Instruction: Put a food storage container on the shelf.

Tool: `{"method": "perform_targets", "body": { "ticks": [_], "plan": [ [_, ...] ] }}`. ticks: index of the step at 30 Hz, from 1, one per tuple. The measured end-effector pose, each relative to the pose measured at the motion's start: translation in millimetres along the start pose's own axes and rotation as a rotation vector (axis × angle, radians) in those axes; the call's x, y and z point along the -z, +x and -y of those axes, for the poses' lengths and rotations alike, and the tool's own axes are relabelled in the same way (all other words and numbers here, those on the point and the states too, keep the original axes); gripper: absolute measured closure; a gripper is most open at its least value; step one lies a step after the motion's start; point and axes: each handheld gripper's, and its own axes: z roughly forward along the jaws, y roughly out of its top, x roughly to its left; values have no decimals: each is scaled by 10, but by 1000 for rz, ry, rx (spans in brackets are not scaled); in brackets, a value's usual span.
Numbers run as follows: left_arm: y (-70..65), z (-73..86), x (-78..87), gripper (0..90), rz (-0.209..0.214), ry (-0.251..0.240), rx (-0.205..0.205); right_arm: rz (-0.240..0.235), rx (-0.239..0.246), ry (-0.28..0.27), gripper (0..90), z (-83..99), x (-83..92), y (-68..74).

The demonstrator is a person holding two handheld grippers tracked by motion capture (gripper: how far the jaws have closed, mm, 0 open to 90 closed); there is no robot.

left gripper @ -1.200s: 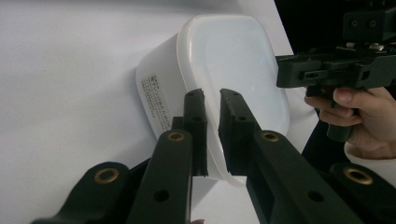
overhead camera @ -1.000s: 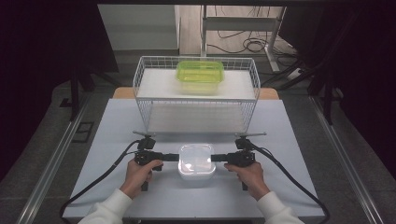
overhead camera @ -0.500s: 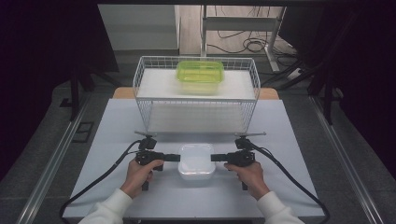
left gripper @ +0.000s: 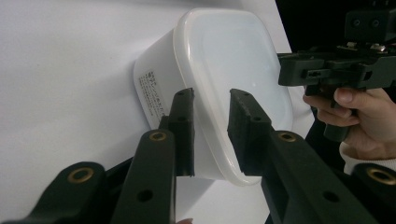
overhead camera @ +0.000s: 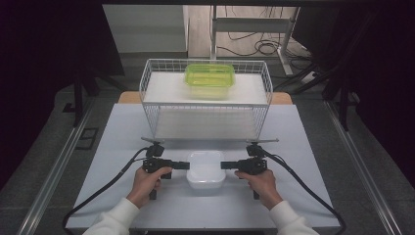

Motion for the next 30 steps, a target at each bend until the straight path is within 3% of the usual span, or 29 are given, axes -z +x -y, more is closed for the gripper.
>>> {"method": "perform_targets", "body": {
  "ticks": [1,2,7,14,30],
  "plan": [
    [14,9,-30,601,7,7,15,-6,6,0,692,0,0,4],
    [12,12,-32,591,7,2,14,-3,14,2,691,0,1,12],
    [-14,5,20,695,-6,-22,3,-3,6,3,691,1,2,4],
    [-43,24,41,719,0,-39,13,0,6,0,702,12,19,22],
    [-135,24,132,790,-13,-80,-14,11,79,-55,763,-7,105,124]
  ]
}}
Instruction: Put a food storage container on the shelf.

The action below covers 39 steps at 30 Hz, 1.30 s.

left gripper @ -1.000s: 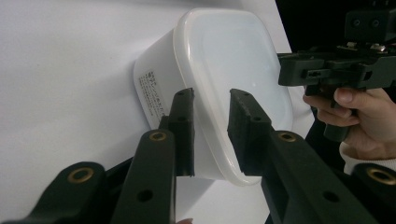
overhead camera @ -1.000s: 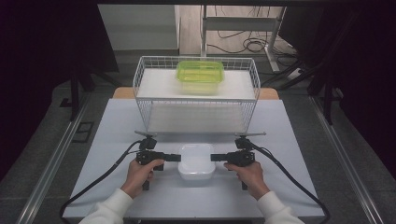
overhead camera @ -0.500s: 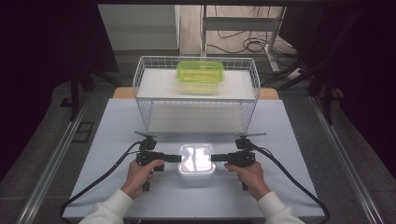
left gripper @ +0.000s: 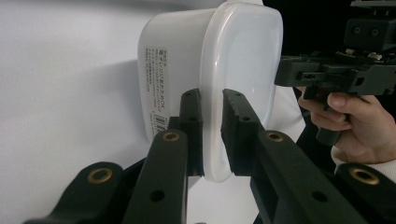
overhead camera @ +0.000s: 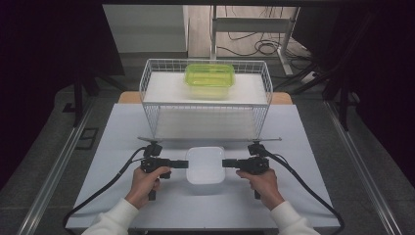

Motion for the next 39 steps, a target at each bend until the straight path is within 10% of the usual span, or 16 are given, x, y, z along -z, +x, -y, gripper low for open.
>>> {"method": "perform_targets", "body": {
  "ticks": [16,39],
  "plan": [
    [-260,-162,158,794,10,-58,-100,-25,76,-64,767,-159,205,148],
    [-1016,-932,721,795,19,-184,-275,-19,267,-217,763,-1000,779,769]
  ]
}}
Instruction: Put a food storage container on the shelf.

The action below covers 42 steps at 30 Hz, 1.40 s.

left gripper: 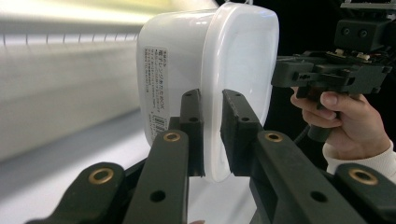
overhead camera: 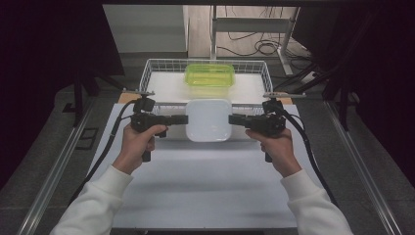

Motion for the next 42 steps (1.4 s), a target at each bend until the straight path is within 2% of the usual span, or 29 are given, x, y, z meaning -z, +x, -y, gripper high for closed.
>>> {"method": "perform_targets", "body": {
  "ticks": [8,17,24,32,42],
  "plan": [
    [-111,-338,92,795,-9,-21,-46,-7,25,-36,763,-317,49,52],
    [-132,-732,127,789,-22,-36,-65,-25,52,-66,767,-702,83,67],
    [-71,-997,99,780,-39,-35,-59,-36,64,-75,769,-931,58,41],
    [-1,-1251,69,779,-45,-45,-48,-23,64,-76,769,-1189,-8,-35],
    [167,-1452,-29,779,-39,-33,-5,-26,17,-83,769,-1354,-125,-208]
  ]
}}
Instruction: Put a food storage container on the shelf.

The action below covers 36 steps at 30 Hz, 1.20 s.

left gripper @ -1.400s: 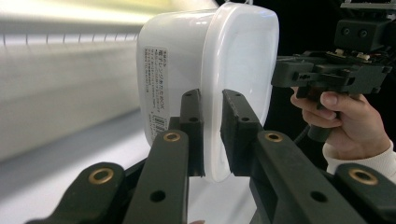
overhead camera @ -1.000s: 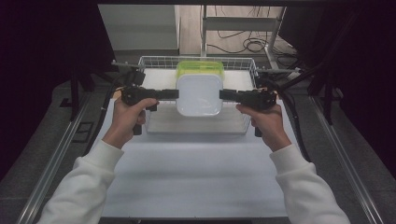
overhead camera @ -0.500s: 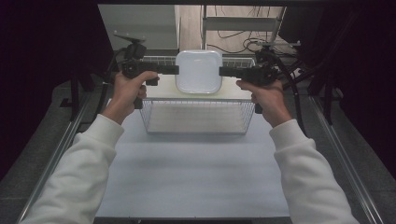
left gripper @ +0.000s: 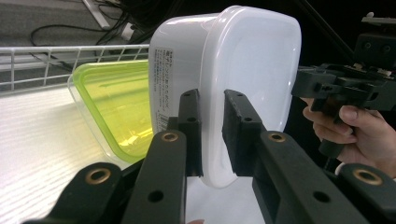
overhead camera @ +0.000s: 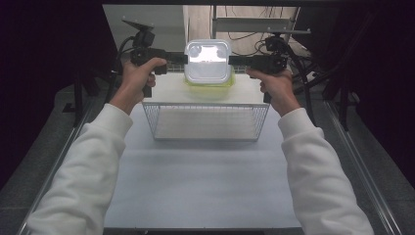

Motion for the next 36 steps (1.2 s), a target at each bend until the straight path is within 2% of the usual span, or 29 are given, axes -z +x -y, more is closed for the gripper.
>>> {"method": "perform_targets", "body": {
  "ticks": [3,9,10,13,16,19,27,30,32,36],
  "plan": [
    [67,-26,-49,779,-2,10,20,6,-31,11,769,-8,-54,-68],
    [185,-54,-111,780,-8,47,35,11,-89,29,775,-12,-143,-176],
    [194,-57,-122,780,-11,52,49,13,-97,34,775,-14,-156,-194],
    [238,-77,-139,782,10,51,70,18,-138,43,776,-23,-186,-251],
    [281,-110,-158,787,40,54,108,17,-175,50,771,-44,-202,-301],
    [326,-144,-179,788,52,52,139,12,-207,55,762,-71,-223,-349],
    [519,-210,-281,774,120,37,230,10,-306,65,720,-130,-308,-500],
    [581,-205,-348,743,125,48,244,22,-339,75,685,-136,-355,-566],
    [613,-196,-376,730,138,33,253,24,-362,74,673,-126,-379,-615],
    [619,-191,-403,713,130,22,244,14,-371,52,661,-98,-380,-655]
  ]
}}
